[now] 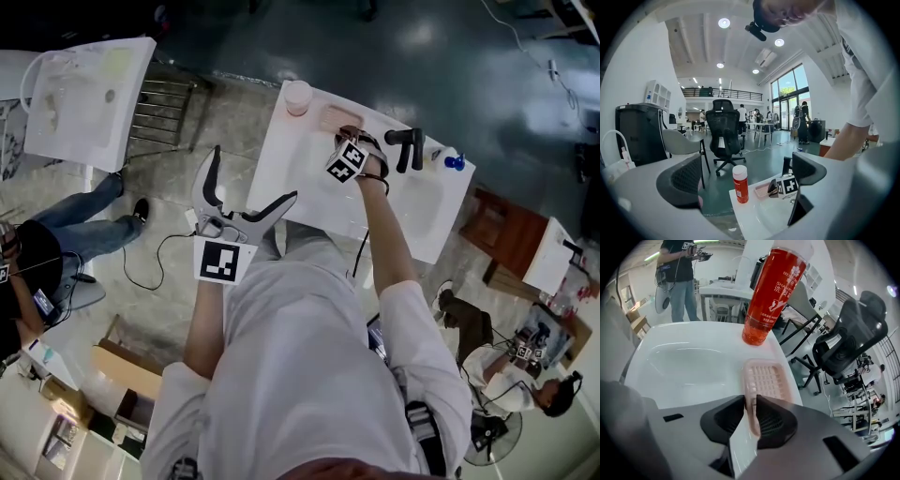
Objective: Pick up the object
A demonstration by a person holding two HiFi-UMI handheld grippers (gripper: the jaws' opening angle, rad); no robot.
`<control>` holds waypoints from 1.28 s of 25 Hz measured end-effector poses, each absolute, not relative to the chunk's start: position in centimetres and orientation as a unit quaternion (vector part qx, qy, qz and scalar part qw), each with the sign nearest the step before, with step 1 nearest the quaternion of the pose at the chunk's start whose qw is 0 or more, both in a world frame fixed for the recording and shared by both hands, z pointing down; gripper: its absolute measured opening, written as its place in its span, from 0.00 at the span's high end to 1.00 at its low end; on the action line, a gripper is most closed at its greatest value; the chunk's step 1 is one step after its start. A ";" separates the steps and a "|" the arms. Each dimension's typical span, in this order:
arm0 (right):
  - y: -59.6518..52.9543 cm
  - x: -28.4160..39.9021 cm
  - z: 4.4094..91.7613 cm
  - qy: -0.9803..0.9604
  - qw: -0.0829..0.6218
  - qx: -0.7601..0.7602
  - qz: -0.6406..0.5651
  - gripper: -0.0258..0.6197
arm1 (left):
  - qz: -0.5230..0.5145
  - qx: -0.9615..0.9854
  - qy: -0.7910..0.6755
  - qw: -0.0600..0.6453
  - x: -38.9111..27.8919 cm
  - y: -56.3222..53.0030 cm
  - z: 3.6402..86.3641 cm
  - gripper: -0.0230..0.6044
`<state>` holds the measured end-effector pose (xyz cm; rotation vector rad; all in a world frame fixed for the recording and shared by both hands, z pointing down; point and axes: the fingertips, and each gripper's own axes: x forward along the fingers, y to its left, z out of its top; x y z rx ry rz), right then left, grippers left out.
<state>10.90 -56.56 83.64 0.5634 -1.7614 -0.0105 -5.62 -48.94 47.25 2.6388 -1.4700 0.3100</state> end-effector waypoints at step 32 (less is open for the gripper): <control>-51.0 4.4 44.8 -0.873 0.035 0.474 0.112 0.87 | 0.062 0.892 -0.447 -0.007 -8.3 -49.4 42.3 0.96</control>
